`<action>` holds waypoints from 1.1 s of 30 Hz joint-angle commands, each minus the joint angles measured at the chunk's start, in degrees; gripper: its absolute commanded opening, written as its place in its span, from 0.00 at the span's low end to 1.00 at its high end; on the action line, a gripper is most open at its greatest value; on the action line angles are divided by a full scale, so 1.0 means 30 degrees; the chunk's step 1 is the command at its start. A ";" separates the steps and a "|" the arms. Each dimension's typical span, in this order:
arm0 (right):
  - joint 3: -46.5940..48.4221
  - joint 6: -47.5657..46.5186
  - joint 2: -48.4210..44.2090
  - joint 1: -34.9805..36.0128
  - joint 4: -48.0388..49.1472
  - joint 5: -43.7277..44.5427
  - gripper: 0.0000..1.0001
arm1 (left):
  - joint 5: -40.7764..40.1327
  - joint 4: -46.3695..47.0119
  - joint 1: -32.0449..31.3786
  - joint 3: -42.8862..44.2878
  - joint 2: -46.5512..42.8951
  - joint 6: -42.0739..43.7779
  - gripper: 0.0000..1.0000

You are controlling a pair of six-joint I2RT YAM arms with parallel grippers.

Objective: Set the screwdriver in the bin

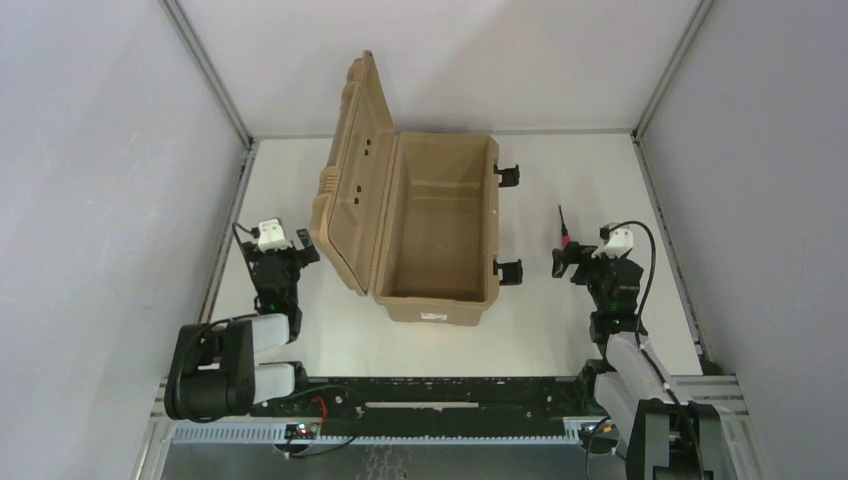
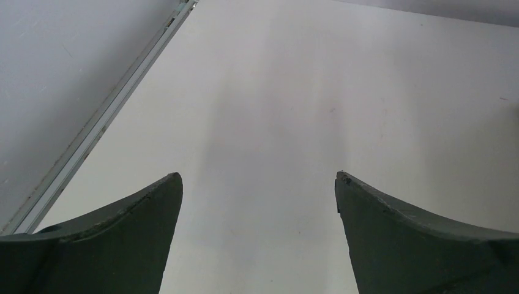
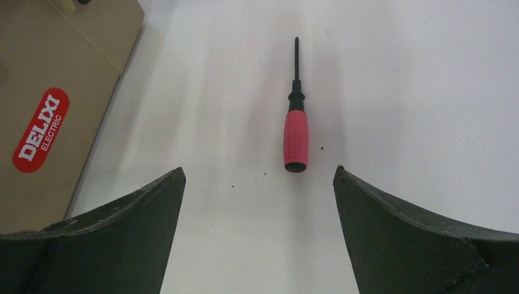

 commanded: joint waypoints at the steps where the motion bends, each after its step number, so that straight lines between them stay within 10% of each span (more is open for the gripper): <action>1: 0.1420 0.0103 -0.0444 0.0045 -0.0246 0.0487 1.00 | 0.0317 0.0809 0.0076 0.0650 -0.0201 0.0402 1.00; 9: 1.0097 0.1843 0.1600 0.0045 -0.8171 0.2157 1.00 | 0.0316 0.0838 0.0078 0.0649 -0.0169 0.0402 1.00; 18: 2.1267 0.1234 1.1483 0.0040 -1.9114 0.1774 0.86 | 0.0301 0.0838 0.0068 0.0649 -0.0178 0.0402 1.00; 33: 2.4943 0.0965 2.1671 0.1759 -2.2929 0.5438 0.72 | 0.0297 0.0924 0.0088 0.0621 -0.0155 0.0375 1.00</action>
